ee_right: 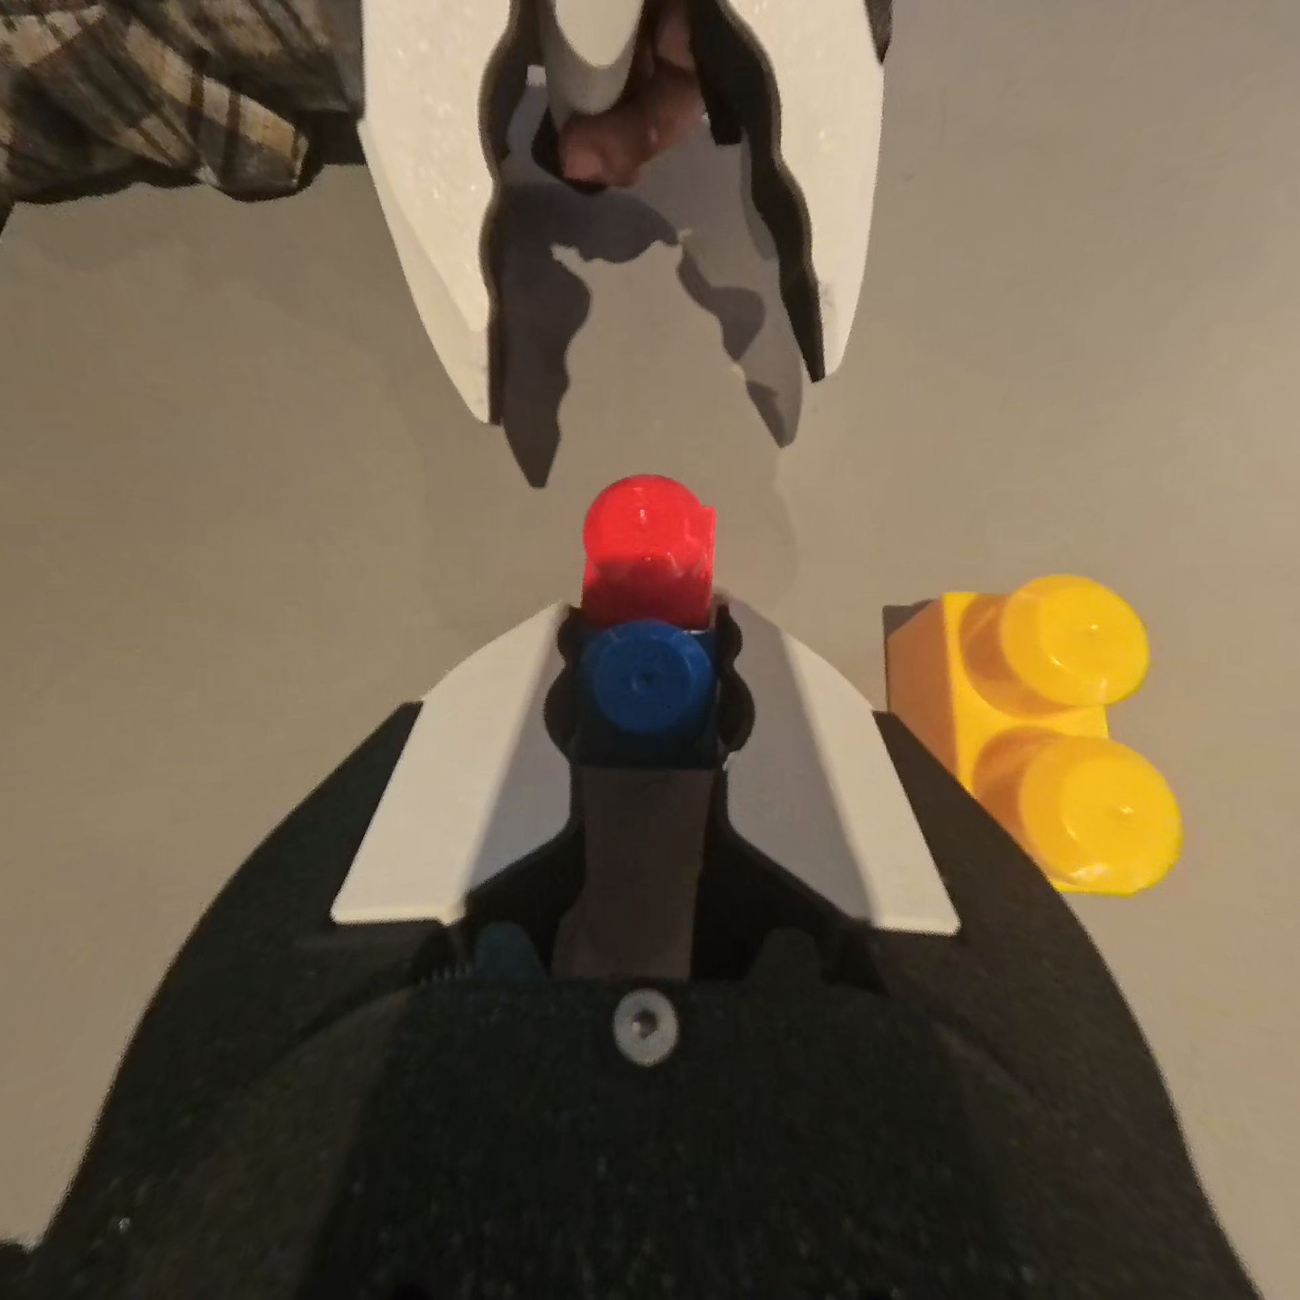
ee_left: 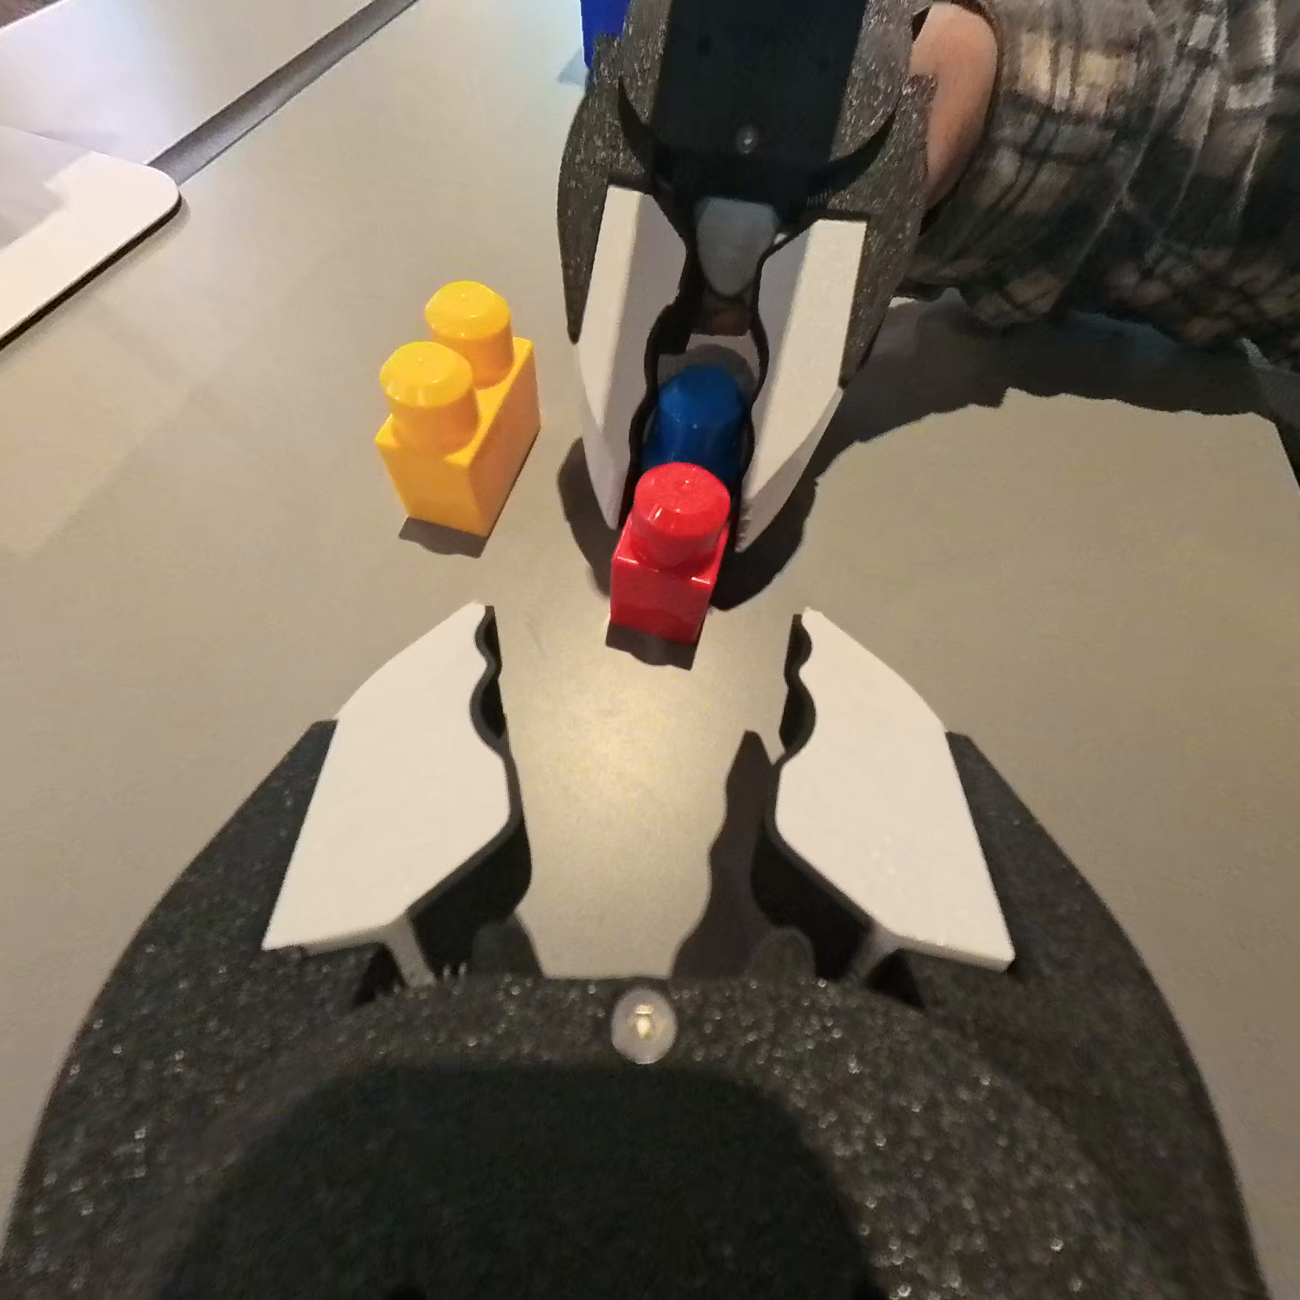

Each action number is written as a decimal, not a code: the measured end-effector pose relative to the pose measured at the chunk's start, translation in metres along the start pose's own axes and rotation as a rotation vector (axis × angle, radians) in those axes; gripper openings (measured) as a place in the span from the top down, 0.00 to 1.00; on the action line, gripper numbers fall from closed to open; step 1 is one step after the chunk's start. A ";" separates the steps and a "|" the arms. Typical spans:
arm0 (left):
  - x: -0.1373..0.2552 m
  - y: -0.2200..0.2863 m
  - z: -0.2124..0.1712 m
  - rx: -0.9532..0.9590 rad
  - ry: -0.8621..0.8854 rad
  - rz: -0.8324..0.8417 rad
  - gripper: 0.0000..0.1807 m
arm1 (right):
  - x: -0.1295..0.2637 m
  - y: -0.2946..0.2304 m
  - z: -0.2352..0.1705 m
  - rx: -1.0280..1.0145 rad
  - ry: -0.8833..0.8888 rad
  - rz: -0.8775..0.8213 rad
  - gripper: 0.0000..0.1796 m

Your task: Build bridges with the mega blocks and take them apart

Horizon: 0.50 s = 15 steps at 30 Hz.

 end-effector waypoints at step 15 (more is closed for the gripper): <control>0.008 -0.003 0.003 -0.003 0.018 0.019 0.57 | 0.045 0.002 -0.020 0.009 -0.004 -0.092 0.76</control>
Point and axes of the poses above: each gripper's, where its closed fingertips meet, x back along the fingers, z out of its top, y = z × x across the jaws, the point moved 4 cm from there along x, back along the fingers, and after that the axes turned 8 degrees about -x, right-handed, at the moved point
